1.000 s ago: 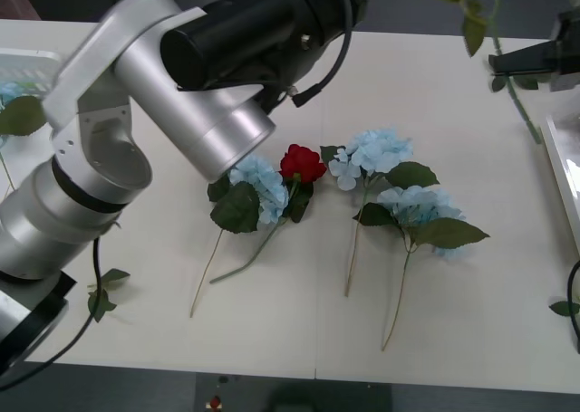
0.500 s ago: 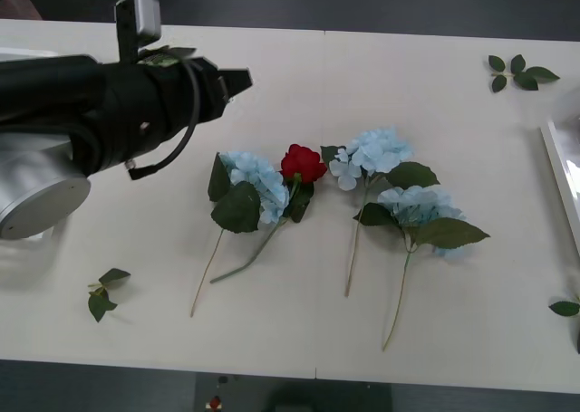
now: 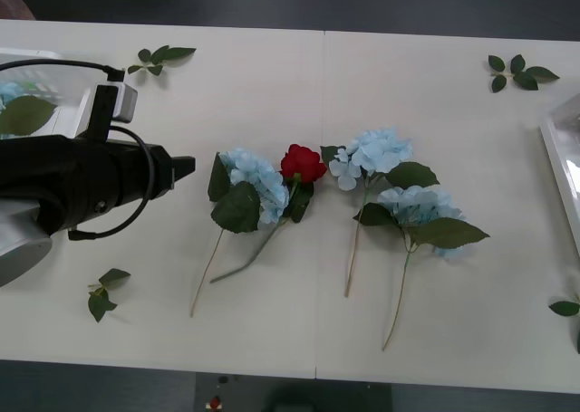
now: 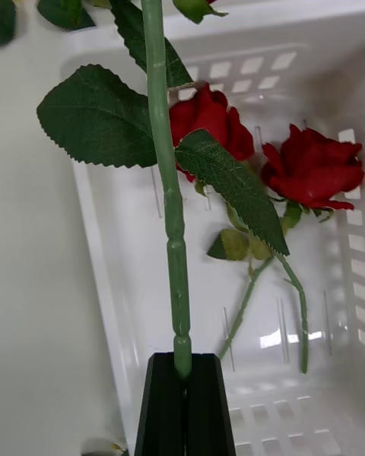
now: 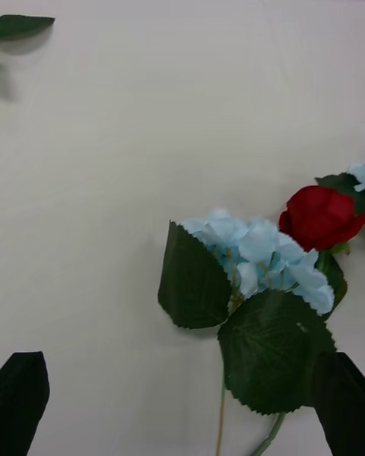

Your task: Put the red flowers into the right box and the blue flowers into the left box

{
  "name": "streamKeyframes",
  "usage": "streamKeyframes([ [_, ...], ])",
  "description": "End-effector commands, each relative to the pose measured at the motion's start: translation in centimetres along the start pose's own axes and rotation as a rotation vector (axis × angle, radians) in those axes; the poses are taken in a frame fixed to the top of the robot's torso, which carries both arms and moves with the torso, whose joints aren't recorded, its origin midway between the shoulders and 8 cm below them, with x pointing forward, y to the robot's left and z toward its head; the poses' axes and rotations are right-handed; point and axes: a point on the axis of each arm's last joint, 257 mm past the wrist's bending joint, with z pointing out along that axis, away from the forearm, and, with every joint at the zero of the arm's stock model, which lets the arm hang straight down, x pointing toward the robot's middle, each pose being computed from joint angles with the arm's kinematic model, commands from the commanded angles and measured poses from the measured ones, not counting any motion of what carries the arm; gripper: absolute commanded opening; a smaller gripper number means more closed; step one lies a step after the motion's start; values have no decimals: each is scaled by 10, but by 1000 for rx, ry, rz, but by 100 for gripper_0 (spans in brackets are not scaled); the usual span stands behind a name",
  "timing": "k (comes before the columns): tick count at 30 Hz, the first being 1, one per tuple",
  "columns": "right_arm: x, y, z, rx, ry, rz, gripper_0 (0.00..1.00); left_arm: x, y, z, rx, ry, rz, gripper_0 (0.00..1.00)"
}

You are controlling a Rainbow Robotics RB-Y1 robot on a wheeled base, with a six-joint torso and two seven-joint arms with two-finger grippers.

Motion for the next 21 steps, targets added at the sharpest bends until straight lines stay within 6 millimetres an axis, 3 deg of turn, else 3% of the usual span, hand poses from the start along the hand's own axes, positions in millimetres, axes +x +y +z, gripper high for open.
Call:
streamKeyframes([
  [1,5,-30,-6,79,-23,6,0,20,13,3,-39,28,151,100],
  [7,28,-68,12,164,-69,21,0,64,36,28,-120,85,258,100],
  [10,30,-73,15,173,-91,19,13,75,36,39,-122,90,281,100],
  [11,31,-72,16,172,-94,20,26,80,36,43,-117,99,291,100],
  [12,31,-73,16,171,-95,22,49,85,34,48,-111,106,301,100],
  [14,31,-72,17,170,-94,20,86,92,30,55,-103,116,309,100],
  [15,32,-72,17,167,-92,18,95,95,28,58,-101,122,308,100],
  [21,29,-43,19,65,-90,24,100,97,14,76,-89,126,302,100],
])
